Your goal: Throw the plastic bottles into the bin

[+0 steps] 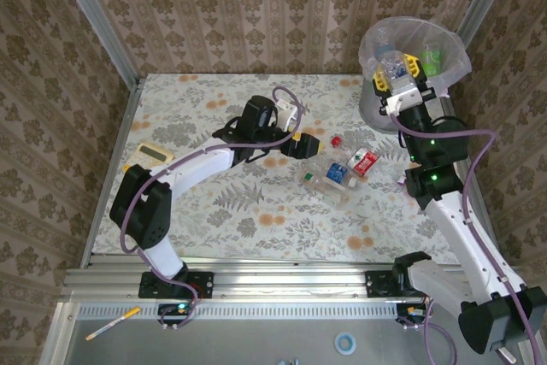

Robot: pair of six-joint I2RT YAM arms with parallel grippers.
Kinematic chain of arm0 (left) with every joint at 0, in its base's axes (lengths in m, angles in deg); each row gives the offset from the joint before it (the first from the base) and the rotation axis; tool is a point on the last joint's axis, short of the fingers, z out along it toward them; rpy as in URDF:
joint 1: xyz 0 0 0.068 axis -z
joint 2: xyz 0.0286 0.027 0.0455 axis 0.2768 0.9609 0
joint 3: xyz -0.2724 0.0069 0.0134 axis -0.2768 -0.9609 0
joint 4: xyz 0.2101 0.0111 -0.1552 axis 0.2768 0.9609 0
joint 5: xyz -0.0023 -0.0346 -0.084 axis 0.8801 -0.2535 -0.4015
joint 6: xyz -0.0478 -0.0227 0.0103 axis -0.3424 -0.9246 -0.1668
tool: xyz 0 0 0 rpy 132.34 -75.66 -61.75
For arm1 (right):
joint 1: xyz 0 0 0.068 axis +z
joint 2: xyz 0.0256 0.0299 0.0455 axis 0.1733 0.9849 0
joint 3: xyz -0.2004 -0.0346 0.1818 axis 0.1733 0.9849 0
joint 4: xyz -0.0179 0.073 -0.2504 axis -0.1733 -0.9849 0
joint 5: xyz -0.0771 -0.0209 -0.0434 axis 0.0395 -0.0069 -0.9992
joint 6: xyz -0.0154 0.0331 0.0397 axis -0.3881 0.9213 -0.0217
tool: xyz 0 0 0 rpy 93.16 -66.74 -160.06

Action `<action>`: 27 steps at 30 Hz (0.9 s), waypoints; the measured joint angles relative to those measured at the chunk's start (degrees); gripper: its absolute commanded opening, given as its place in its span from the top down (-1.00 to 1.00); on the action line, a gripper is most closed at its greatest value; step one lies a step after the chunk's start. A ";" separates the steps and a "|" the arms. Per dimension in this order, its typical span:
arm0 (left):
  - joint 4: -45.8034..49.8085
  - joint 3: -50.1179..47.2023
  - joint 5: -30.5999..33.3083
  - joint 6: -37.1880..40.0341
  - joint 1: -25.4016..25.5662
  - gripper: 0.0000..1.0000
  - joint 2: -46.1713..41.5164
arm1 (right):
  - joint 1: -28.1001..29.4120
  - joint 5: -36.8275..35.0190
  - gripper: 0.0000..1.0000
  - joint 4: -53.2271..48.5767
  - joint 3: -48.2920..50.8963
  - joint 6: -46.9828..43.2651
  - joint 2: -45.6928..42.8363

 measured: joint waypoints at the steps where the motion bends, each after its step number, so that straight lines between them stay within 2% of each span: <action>1: 0.02 0.00 0.00 -0.02 -0.02 -1.00 0.00 | -0.50 -0.04 0.26 -0.90 -1.01 0.37 1.01; 3: 0.11 0.00 0.00 -0.02 -0.17 -1.00 0.00 | -1.79 -1.11 0.19 -5.14 -5.22 1.81 3.82; 5: 0.48 0.02 0.02 -0.02 -0.44 -1.00 0.00 | -3.78 -3.85 0.10 -12.74 -13.77 4.33 8.70; 6: 0.66 0.04 0.02 -0.02 -0.66 -1.00 0.00 | -4.66 -5.55 -0.12 -16.70 -18.47 5.51 11.28; 7: 1.07 0.07 0.02 -0.02 -0.72 -0.99 0.00 | -5.62 -7.72 -0.49 -21.31 -24.41 7.72 14.64; 9: 1.86 0.09 -0.02 -0.04 -1.03 -1.00 0.00 | -7.13 -10.78 -0.87 -30.12 -34.64 11.28 20.35; 10: 2.21 0.09 -0.07 -0.04 -1.03 -1.00 0.02 | -7.56 -12.28 -0.98 -33.70 -38.29 12.79 22.56; 12: 2.93 0.20 -0.15 -0.02 -1.03 -1.00 0.04 | -8.04 -15.15 -1.00 -39.71 -42.32 15.65 25.46; 15: 5.16 0.59 -0.15 0.02 -1.03 -1.00 0.04 | -8.04 -16.96 -1.00 -45.88 -41.48 18.16 25.92; 27: 10.45 0.48 0.57 0.00 -1.03 -1.00 -0.52 | -8.04 -16.26 -1.00 -52.33 -38.07 22.97 16.04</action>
